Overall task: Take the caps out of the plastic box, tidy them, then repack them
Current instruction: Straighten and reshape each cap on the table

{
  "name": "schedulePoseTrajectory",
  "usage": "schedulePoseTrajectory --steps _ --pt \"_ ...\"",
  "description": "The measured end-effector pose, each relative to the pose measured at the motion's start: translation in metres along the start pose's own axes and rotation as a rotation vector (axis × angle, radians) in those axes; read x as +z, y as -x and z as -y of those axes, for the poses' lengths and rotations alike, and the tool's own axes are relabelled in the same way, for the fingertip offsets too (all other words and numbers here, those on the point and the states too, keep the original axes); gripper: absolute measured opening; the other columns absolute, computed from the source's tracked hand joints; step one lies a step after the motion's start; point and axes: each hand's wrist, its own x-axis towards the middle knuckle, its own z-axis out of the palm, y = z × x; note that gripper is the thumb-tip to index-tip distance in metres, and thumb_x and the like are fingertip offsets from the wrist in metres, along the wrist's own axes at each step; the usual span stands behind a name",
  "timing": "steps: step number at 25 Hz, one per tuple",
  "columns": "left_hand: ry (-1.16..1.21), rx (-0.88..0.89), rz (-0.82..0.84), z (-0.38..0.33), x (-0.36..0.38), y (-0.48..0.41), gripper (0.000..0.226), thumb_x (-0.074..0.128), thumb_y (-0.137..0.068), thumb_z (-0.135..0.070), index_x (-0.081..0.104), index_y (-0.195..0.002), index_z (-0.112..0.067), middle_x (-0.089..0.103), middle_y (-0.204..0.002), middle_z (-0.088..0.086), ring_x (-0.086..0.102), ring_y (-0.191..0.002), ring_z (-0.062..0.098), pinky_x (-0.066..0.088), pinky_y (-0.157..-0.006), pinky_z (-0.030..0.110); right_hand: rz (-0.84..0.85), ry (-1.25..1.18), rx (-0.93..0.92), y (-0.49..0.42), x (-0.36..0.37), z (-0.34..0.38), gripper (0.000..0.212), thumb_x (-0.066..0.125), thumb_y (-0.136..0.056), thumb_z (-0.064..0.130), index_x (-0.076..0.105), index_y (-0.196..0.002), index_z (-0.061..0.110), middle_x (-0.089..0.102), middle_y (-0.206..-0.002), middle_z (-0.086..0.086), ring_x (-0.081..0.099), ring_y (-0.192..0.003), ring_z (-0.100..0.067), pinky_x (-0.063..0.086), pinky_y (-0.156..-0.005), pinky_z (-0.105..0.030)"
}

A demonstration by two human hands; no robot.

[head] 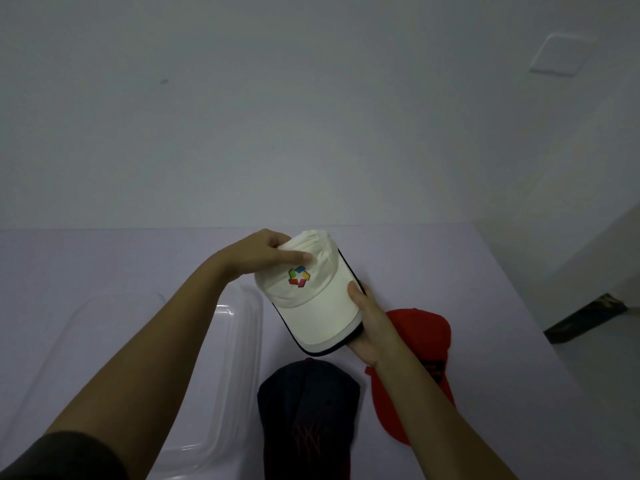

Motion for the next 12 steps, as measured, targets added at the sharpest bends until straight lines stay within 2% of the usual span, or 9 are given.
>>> schedulePoseTrajectory --steps 4,8,10,12 --pt "0.115 0.057 0.044 -0.006 -0.003 0.0008 0.024 0.066 -0.084 -0.031 0.067 -0.1 -0.014 0.074 -0.096 0.006 0.071 -0.087 0.023 0.058 -0.08 0.038 0.002 0.028 -0.005 0.0072 0.0075 0.0046 0.037 0.052 -0.093 0.029 0.045 -0.129 0.021 0.062 -0.119 -0.009 0.061 -0.105 -0.026 0.055 -0.075 -0.039" --pt "0.178 0.05 0.077 -0.0036 -0.0004 0.0037 0.026 0.051 -0.093 -0.036 0.062 -0.108 -0.018 0.073 -0.099 0.006 0.071 -0.088 0.024 0.058 -0.074 0.034 -0.016 0.037 0.02 0.0072 0.0101 0.0044 0.041 0.053 -0.093 0.03 0.044 -0.131 0.018 0.061 -0.123 -0.011 0.06 -0.109 -0.028 0.056 -0.073 -0.038" --pt "0.088 0.048 0.014 -0.0052 0.0018 0.0019 0.027 0.051 -0.092 -0.04 0.061 -0.107 -0.02 0.071 -0.099 0.002 0.069 -0.088 0.022 0.057 -0.074 0.032 -0.014 0.026 0.026 0.0069 0.0101 0.0029 0.043 0.054 -0.093 0.031 0.043 -0.132 0.019 0.06 -0.125 -0.012 0.059 -0.112 -0.029 0.056 -0.074 -0.038" --pt "-0.084 0.055 -0.157 -0.0088 0.0035 -0.0035 0.029 0.052 -0.089 -0.047 0.061 -0.104 -0.023 0.066 -0.095 -0.003 0.065 -0.085 0.015 0.053 -0.071 0.026 -0.015 0.036 0.034 0.007 0.0116 0.0007 0.043 0.054 -0.093 0.031 0.043 -0.133 0.019 0.06 -0.125 -0.012 0.058 -0.111 -0.03 0.056 -0.077 -0.041"
